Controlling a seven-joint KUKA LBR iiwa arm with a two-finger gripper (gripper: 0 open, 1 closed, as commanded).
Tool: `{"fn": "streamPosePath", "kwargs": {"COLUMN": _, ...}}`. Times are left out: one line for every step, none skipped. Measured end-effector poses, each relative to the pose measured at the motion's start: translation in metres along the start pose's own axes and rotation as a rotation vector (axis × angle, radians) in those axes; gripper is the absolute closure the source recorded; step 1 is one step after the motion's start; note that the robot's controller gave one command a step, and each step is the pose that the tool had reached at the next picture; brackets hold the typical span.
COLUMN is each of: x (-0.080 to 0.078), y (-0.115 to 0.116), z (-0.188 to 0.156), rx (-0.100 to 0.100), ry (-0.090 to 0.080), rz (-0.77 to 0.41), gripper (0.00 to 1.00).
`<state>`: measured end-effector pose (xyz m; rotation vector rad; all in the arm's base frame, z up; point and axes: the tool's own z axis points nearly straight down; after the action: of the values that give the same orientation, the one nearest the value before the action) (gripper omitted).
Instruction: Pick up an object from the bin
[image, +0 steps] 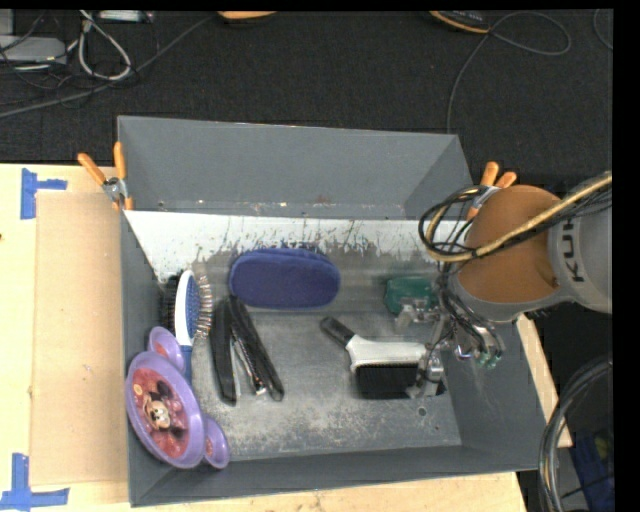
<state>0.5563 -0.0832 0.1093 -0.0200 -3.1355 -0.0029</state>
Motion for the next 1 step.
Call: {"fn": "streamPosePath", "kwargs": {"x": 0.0114, "y": 0.0050, "z": 0.0413, "rx": -0.001, "ry": -0.005, "rz": -0.005, "gripper": 0.00}}
